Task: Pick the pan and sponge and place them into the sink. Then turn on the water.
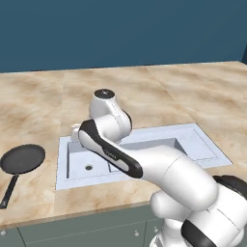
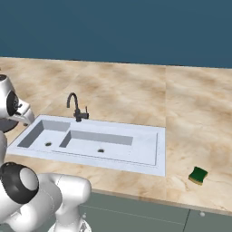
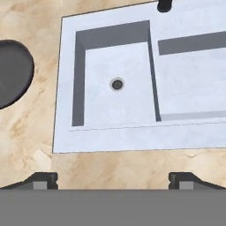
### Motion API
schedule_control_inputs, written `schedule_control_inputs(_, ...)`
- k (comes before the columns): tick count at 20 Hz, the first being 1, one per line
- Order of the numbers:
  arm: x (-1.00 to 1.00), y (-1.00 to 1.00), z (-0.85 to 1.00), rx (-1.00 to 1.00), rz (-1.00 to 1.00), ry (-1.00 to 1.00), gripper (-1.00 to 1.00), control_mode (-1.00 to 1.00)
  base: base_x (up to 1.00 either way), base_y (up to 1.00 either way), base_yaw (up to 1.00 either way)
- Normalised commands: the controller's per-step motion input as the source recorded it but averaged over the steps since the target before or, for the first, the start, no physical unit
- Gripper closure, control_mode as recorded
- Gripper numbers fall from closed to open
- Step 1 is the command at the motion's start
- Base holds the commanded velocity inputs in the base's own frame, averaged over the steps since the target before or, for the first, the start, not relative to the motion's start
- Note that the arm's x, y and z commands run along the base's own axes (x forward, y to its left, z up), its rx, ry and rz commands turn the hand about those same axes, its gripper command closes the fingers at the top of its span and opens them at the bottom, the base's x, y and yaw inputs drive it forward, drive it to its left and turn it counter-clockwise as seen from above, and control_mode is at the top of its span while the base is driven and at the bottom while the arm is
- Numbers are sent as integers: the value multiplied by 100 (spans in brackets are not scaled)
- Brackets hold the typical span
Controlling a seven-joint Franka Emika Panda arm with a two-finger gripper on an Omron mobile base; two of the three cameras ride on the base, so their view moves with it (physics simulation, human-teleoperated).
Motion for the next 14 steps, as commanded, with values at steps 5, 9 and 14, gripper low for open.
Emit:
schedule_control_inputs(5,-24,42,-19,2,0,0,-100,-100,0,0,0)
schedule_control_inputs(9,-2,38,-8,1,0,0,-100,-100,0,0,0)
schedule_control_inputs(14,0,40,-12,0,0,0,-100,-100,0,0,0)
